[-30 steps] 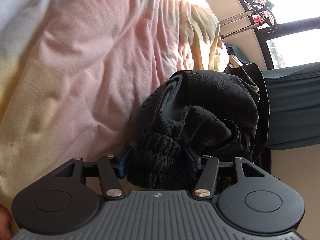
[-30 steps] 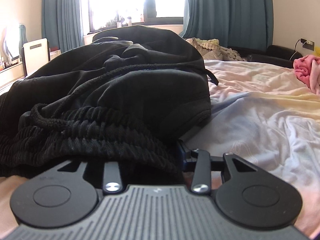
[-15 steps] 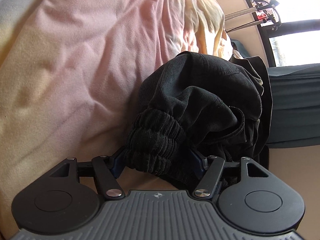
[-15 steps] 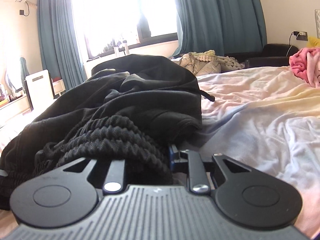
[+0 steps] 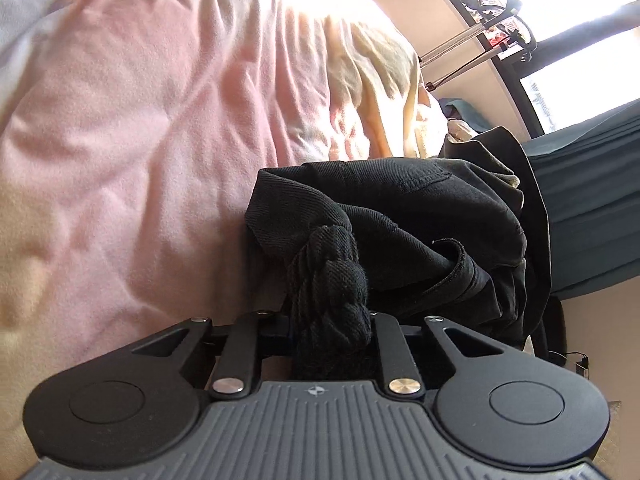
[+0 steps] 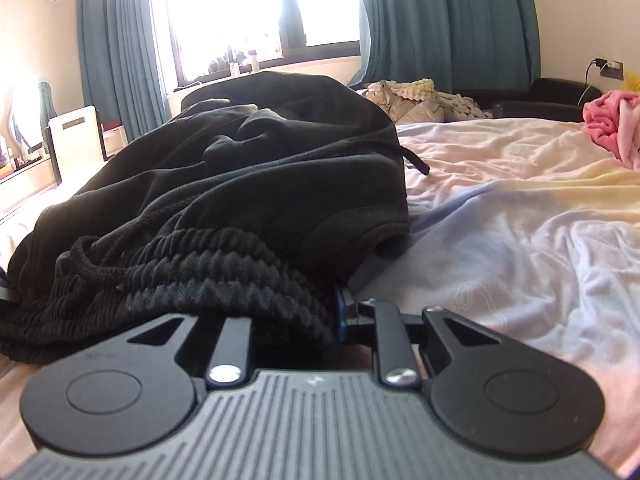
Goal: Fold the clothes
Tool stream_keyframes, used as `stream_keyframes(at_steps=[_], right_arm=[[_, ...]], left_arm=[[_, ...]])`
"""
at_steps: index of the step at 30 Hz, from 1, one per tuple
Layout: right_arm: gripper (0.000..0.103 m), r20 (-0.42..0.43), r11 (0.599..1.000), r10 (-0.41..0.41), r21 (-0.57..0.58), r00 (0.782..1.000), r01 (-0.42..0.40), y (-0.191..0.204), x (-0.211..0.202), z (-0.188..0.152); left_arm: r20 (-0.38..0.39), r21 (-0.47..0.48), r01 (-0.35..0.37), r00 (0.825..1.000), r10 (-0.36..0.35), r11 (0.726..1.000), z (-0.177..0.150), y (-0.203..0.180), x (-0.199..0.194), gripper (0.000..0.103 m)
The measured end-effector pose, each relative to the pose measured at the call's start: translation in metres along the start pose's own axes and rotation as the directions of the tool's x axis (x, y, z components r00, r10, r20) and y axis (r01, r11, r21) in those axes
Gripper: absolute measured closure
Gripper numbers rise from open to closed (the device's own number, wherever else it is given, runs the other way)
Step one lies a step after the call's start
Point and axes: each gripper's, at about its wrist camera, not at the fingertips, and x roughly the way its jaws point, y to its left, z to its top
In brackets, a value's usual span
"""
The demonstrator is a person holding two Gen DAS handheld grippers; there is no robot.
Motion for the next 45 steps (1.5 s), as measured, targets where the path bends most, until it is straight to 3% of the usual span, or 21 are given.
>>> stream_keyframes(at_steps=[4, 7, 12, 15, 18, 20, 23, 25, 29, 32, 33, 36, 37, 38, 41, 45], right_arm=[[0.085, 0.053, 0.998, 0.067, 0.016, 0.996, -0.068, 0.02, -0.034, 0.012], [0.087, 0.119, 0.988, 0.154, -0.051, 0.981, -0.149, 0.056, -0.07, 0.026], [0.087, 0.18, 0.933, 0.351, -0.15, 0.919, -0.327, 0.139, -0.111, 0.047], [0.087, 0.171, 0.879, 0.472, -0.171, 0.865, -0.445, 0.203, -0.112, 0.053], [0.087, 0.13, 0.812, 0.572, -0.231, 0.81, -0.537, 0.271, -0.096, 0.048], [0.087, 0.076, 0.776, 0.607, -0.272, 0.791, -0.569, 0.308, -0.076, 0.031], [0.087, -0.04, 0.747, 0.633, -0.234, 0.773, -0.623, 0.337, -0.038, -0.004], [0.087, -0.1, 0.742, 0.628, -0.22, 0.772, -0.633, 0.346, -0.019, -0.023], [0.086, -0.115, 0.727, 0.657, -0.165, 0.745, -0.666, 0.341, 0.0, -0.036], [0.082, -0.129, 0.721, 0.666, -0.141, 0.735, -0.678, 0.34, 0.003, -0.03], [0.071, -0.14, 0.717, 0.668, -0.138, 0.73, -0.683, 0.341, 0.005, -0.028], [0.049, -0.14, 0.721, 0.669, -0.113, 0.73, -0.683, 0.33, 0.007, -0.02], [0.048, -0.136, 0.721, 0.671, -0.111, 0.729, -0.684, 0.323, 0.007, -0.016], [0.048, -0.135, 0.722, 0.667, -0.125, 0.733, -0.681, 0.316, 0.003, -0.013], [0.048, -0.126, 0.735, 0.638, -0.196, 0.76, -0.649, 0.289, -0.007, -0.001], [0.048, -0.094, 0.771, 0.575, -0.271, 0.813, -0.577, 0.26, -0.052, 0.011]], left_arm=[[0.102, 0.098, 0.103, 0.988, -0.113, 0.99, 0.043, -0.039, -0.034, 0.086], [0.151, 0.164, 0.139, 0.975, -0.164, 0.977, 0.087, -0.068, -0.057, 0.086], [0.253, 0.288, 0.112, 0.949, -0.188, 0.951, 0.171, -0.108, -0.094, 0.086], [0.318, 0.353, 0.028, 0.936, -0.148, 0.935, 0.215, -0.114, -0.097, 0.086], [0.351, 0.38, -0.077, 0.934, -0.067, 0.922, 0.249, -0.098, -0.077, 0.086], [0.346, 0.372, -0.143, 0.938, 0.007, 0.917, 0.269, -0.077, -0.053, 0.086], [0.325, 0.369, -0.214, 0.941, 0.09, 0.904, 0.287, -0.041, -0.014, 0.086], [0.309, 0.365, -0.255, 0.94, 0.142, 0.896, 0.292, -0.017, 0.013, 0.086], [0.282, 0.327, -0.295, 0.937, 0.206, 0.898, 0.297, 0.025, 0.052, 0.082], [0.277, 0.326, -0.273, 0.943, 0.184, 0.905, 0.299, 0.035, 0.053, 0.075], [0.273, 0.32, -0.264, 0.945, 0.179, 0.91, 0.3, 0.036, 0.051, 0.073], [0.261, 0.306, -0.278, 0.944, 0.201, 0.91, 0.303, 0.035, 0.035, 0.054], [0.266, 0.302, -0.292, 0.94, 0.214, 0.907, 0.302, 0.033, 0.026, 0.039], [0.28, 0.306, -0.305, 0.934, 0.221, 0.902, 0.3, 0.031, 0.016, 0.033], [0.32, 0.345, -0.341, 0.919, 0.231, 0.874, 0.286, 0.022, -0.013, 0.03], [0.365, 0.462, -0.359, 0.91, 0.195, 0.811, 0.247, -0.004, -0.049, 0.025]])
